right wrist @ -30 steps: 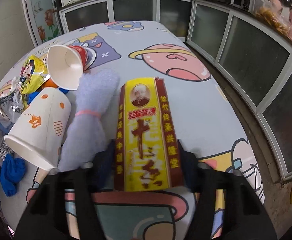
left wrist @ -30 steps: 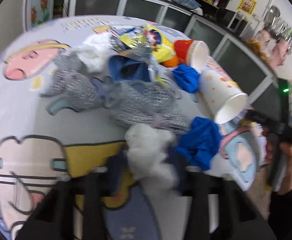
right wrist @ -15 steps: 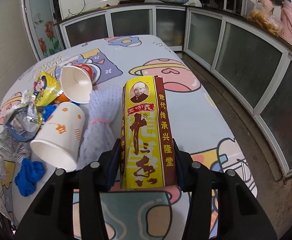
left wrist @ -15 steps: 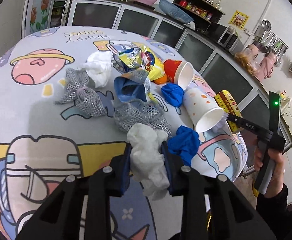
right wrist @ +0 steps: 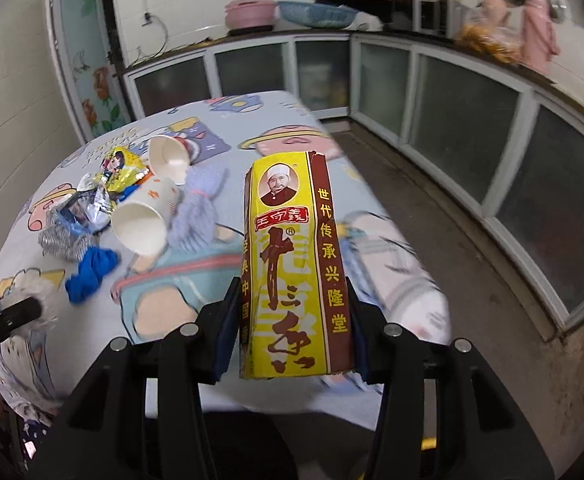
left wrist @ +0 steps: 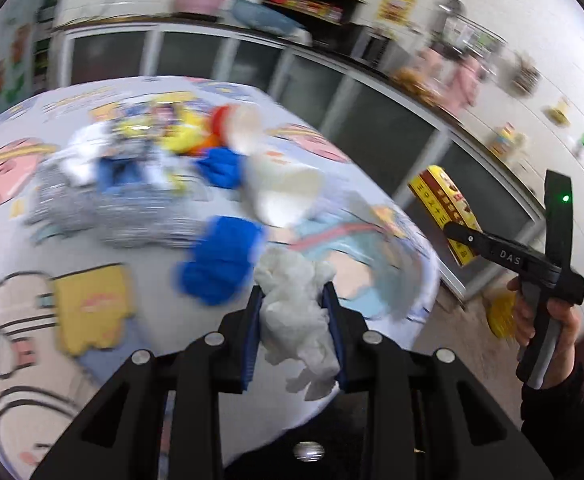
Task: Collect trash
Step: 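Carry tissue and spice box to the yellow bin and open both tools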
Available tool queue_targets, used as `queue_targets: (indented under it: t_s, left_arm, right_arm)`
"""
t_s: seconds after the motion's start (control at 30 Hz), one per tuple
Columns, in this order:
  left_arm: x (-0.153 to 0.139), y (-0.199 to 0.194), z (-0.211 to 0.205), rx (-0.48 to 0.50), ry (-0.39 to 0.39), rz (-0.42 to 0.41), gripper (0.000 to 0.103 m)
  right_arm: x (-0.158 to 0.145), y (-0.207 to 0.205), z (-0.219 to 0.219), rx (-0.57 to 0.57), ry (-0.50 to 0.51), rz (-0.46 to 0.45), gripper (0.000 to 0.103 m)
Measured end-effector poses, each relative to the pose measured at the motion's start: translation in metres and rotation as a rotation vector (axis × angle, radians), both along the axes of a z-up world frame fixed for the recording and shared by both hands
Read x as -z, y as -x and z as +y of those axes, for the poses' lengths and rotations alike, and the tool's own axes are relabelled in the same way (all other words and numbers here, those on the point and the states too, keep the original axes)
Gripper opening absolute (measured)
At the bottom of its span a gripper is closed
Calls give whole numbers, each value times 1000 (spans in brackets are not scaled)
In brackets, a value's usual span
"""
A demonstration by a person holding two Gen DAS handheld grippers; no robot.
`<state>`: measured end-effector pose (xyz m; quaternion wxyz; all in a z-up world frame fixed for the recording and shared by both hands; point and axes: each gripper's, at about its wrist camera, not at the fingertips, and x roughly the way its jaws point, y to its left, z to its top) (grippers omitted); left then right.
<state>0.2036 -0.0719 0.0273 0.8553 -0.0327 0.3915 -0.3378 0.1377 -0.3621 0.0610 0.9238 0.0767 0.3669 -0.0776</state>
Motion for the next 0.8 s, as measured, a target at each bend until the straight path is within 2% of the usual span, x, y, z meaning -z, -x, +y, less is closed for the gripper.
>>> queue_targets:
  t_s: [0.17,0.37,0.57,0.8]
  left_arm:
    - [4,29,-66,199,2,-8,27]
    - [23,81,-161,489,-42,-8,28]
    - [65,134,-245,740,-109,93,28]
    - [114,168,-315,890,-199,200,28]
  right_arm:
    - [4,72,-32,91,18,2,45]
    - [42,153,-78,254,-3,117,45]
    - [94,223,-108,388,-79,253,46]
    - [163,274,-120,445,-174,424,46]
